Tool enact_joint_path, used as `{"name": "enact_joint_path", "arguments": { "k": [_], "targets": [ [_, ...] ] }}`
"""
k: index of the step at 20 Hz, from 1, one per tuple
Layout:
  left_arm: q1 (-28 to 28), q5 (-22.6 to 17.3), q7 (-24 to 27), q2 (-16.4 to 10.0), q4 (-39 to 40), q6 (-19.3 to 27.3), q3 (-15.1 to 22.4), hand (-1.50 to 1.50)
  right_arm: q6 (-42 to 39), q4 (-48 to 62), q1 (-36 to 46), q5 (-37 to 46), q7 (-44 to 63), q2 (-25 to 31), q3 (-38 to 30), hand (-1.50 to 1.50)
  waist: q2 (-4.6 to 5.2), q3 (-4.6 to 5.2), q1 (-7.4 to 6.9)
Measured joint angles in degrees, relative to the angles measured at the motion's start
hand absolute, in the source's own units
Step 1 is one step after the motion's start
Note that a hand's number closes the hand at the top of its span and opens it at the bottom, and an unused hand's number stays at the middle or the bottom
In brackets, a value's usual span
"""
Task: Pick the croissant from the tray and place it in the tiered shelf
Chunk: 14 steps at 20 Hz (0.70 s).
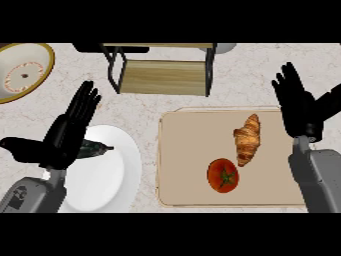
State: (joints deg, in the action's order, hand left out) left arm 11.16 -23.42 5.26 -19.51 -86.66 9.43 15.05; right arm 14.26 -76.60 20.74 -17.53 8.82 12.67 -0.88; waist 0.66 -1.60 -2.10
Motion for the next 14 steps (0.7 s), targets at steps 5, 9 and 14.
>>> {"name": "enact_joint_path", "arguments": {
  "k": [5, 9, 14],
  "targets": [
    [-4.9, -0.1, -4.7, -3.0, 4.1, 2.1, -2.2, 0.0, 6.7, -4.0, -4.3, 8.3, -3.3, 5.9, -1.5, 1.5, -0.91, 1.29, 2.92],
    [-8.3, -0.9, -8.5, -4.6, 7.0, 3.7, -3.8, 0.0, 14.1, -1.7, -12.5, 17.4, -0.7, 13.0, -3.9, 1.5, -0.83, 1.76, 5.88],
    [-8.9, -1.8, -12.7, -5.2, 6.6, 3.9, -4.2, 0.0, 22.2, -11.8, -25.5, 21.9, 1.1, 10.3, -3.0, -1.5, -1.51, 1.3, 5.56]
  ]
}}
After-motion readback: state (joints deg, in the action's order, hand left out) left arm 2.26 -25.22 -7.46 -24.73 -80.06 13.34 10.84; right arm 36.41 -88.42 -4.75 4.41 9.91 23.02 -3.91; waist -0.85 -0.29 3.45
